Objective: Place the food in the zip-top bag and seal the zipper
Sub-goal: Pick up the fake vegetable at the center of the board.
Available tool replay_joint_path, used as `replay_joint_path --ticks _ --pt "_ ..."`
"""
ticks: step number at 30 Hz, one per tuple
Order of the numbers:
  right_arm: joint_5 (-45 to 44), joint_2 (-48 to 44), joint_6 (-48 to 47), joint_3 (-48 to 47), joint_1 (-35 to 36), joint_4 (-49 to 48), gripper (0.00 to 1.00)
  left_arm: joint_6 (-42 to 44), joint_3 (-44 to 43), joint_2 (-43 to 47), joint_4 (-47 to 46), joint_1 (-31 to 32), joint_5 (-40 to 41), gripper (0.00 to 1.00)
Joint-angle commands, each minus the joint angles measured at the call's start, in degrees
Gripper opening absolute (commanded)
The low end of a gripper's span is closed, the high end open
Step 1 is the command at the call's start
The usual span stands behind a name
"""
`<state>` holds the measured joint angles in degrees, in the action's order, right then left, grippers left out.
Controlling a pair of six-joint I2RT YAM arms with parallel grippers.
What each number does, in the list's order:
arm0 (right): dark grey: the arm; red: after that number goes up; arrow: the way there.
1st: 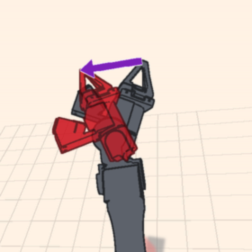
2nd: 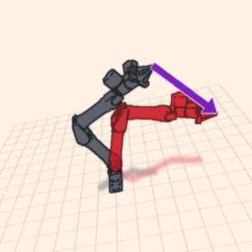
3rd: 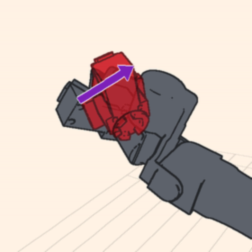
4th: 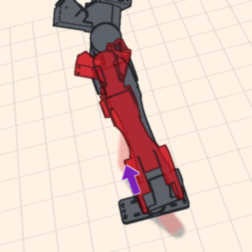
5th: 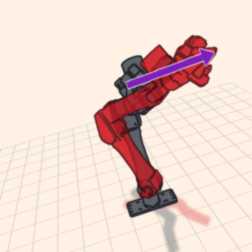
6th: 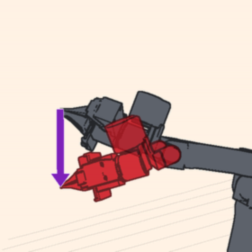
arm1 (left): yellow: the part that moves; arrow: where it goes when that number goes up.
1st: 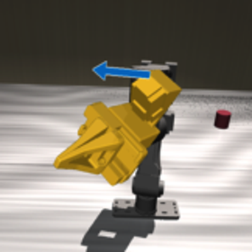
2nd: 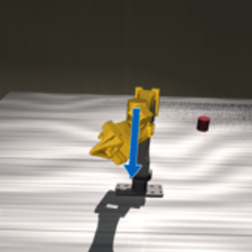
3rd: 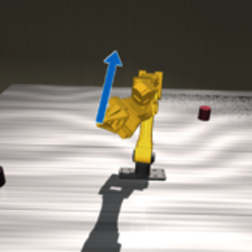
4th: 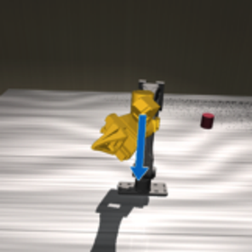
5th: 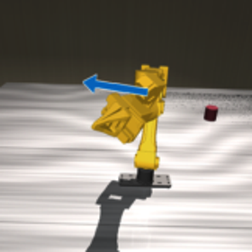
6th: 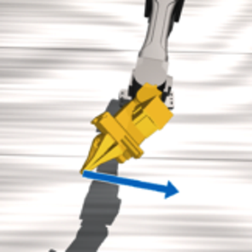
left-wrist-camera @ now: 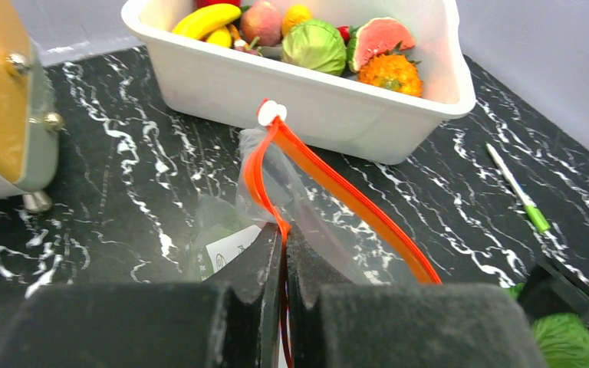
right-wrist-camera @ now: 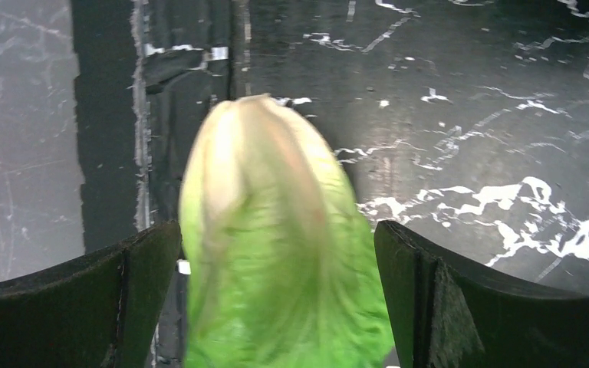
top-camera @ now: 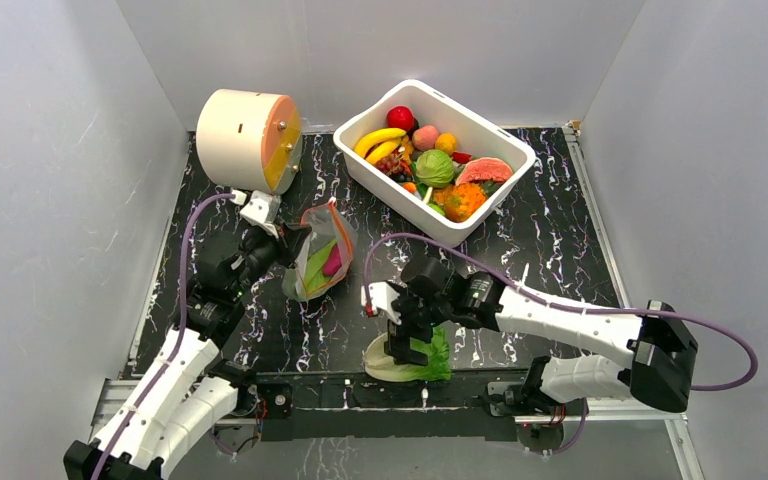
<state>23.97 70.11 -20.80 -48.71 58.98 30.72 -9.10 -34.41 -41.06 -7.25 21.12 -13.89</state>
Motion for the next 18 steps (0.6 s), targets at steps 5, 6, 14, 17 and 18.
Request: replay_joint_path --ticks 5,6,14,17,18 --pt "-4.7 2.7 6.0 -1.7 5.6 1.7 0.98 9.2 -1.1 5.9 -2.2 0.1 5.8 0.00" --pt "-6.0 3.6 6.6 -2.1 6.2 2.0 0.97 9.6 -1.0 6.6 -2.0 0.2 6.6 0.00" --pt "-15.7 7.8 6.1 -2.7 6.3 -0.1 0.95 10.9 -1.9 8.6 -0.1 0.1 9.1 0.00" --pt "-14.8 8.3 4.3 -2.0 5.6 -0.5 0.88 10.6 -1.9 8.8 0.1 0.2 9.0 0.00" --pt "-14.3 8.3 4.2 -2.0 5.1 -0.4 0.82 10.6 -1.7 9.1 0.1 0.1 8.7 0.00"
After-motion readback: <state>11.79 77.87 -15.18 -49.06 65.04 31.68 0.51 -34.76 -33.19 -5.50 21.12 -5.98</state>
